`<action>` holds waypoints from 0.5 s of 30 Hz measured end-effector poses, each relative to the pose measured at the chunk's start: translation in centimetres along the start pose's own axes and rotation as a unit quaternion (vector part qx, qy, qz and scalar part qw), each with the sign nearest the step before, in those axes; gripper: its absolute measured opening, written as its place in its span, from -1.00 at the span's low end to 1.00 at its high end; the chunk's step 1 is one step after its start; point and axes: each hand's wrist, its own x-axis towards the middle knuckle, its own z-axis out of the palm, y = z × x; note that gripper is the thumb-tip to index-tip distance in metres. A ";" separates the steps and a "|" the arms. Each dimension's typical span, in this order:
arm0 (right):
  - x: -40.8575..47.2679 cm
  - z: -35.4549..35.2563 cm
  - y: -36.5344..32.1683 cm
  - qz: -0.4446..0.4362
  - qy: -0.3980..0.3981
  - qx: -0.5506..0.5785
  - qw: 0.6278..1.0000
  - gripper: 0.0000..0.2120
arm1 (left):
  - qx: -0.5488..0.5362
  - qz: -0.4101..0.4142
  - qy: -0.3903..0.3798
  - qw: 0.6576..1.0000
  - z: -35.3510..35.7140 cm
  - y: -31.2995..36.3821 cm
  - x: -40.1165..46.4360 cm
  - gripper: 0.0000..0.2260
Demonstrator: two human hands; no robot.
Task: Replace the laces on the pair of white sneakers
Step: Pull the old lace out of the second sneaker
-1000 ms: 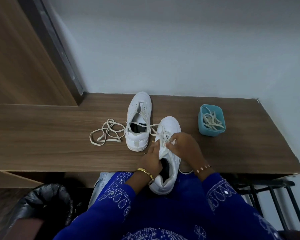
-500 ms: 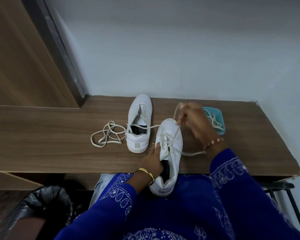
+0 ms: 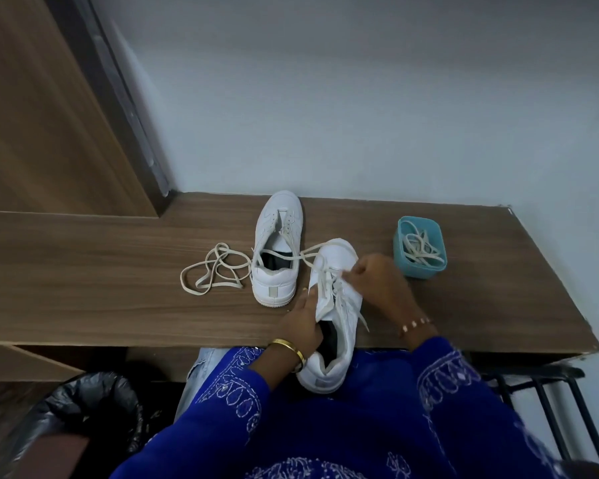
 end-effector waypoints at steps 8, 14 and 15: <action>-1.0 4.3 0.1 -0.077 0.060 -0.056 0.994 -0.83 | -0.050 0.023 0.028 0.998 -0.5 0.3 -0.7 -0.39; 0.3 3.5 -0.6 -0.067 0.074 0.021 0.995 -0.80 | -0.055 0.031 0.024 0.998 -0.5 0.3 -0.7 -0.38; 0.8 2.5 -1.1 -0.039 0.069 0.087 0.993 -0.80 | -0.049 0.027 0.021 0.998 -0.5 0.3 -0.6 -0.38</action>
